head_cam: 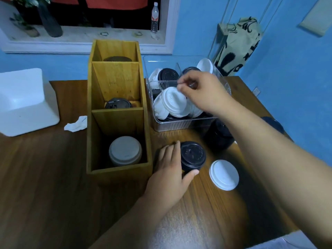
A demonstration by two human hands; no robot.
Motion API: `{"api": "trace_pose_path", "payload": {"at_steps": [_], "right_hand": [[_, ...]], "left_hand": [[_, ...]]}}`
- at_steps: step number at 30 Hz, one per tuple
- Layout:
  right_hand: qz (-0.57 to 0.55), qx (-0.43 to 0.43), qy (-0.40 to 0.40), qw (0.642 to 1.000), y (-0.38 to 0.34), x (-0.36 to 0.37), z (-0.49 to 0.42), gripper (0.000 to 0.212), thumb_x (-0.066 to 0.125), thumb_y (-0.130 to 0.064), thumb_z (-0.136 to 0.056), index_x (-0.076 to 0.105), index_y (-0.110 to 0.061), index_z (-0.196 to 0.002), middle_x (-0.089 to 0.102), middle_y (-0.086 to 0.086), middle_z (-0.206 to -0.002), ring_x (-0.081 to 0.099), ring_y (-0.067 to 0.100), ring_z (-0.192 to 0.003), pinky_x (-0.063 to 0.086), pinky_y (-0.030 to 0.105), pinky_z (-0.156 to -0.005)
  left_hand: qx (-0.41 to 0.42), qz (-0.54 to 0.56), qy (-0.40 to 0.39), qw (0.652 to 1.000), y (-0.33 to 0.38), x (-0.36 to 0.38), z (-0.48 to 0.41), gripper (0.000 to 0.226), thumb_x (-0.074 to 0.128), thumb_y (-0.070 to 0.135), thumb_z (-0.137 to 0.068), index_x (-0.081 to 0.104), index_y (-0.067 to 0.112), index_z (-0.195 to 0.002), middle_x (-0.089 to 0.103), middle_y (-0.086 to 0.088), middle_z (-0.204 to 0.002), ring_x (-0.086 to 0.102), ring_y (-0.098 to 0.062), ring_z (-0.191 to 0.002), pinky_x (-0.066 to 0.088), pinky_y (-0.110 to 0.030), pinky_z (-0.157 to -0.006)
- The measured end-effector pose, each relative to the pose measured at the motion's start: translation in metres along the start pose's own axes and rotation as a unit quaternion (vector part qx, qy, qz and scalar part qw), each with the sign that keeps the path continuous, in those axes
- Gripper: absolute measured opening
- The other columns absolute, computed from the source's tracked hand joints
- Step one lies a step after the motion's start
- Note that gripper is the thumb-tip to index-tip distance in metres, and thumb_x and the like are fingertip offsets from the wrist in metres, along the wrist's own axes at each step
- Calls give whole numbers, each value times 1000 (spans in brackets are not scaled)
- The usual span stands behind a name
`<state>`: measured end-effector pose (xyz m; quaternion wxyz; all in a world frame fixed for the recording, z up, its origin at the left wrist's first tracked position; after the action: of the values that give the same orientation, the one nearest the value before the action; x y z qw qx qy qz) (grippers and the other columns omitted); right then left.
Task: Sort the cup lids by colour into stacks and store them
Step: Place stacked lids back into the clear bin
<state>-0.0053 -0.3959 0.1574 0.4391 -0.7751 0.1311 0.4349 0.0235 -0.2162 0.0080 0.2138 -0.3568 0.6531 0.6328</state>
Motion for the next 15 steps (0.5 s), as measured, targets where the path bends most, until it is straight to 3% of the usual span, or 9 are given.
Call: {"api": "trace_pose_path", "payload": {"at_steps": [4,6,8,11,15], "right_hand": [[98,17,-18,995,5,14,-60,41,68,-43,-91,63,-23,-126,66,-2,-120,62,18,-106,49,33,-95],[160,19,-52,986,6,24,-81,55,67,-51,-89,57,-26,-137,63,2,-132,54,24,-126,46,37,-102],[199,29,-97,975,10,34,-97,63,67,-56,-87,54,-27,-142,62,3,-136,48,28,-133,45,40,-107],[200,54,-141,968,13,39,-112,60,74,-55,-81,61,-26,-132,65,1,-128,58,27,-121,49,37,-101],[128,37,-89,987,14,25,-121,36,85,-36,-78,72,-22,-109,67,-3,-99,62,17,-92,45,25,-81]], "left_hand": [[-6,8,2,1000,0,-1,1,97,55,64,-94,-2,26,-162,11,15,-164,-1,-5,-152,21,-27,-120],[-5,12,4,1000,0,-1,1,99,56,65,-93,-5,28,-162,8,17,-165,-1,-3,-152,21,-26,-119],[-2,15,5,1000,0,-1,1,98,56,66,-93,-4,29,-161,9,17,-164,-1,-3,-152,23,-28,-120],[5,14,8,1000,0,-1,2,96,55,65,-93,0,27,-162,12,15,-164,2,-5,-152,24,-28,-120],[5,14,9,1000,-1,0,1,95,55,65,-93,3,25,-162,17,13,-162,4,-7,-152,22,-28,-121]]}}
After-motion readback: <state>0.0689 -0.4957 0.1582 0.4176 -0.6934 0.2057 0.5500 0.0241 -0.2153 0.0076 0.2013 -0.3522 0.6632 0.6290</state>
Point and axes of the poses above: each hand's wrist, its own z-axis away from the middle knuckle, its own x-axis out of the palm, y = z × x, the point moved 8 cm from there along -z, towards the middle knuckle
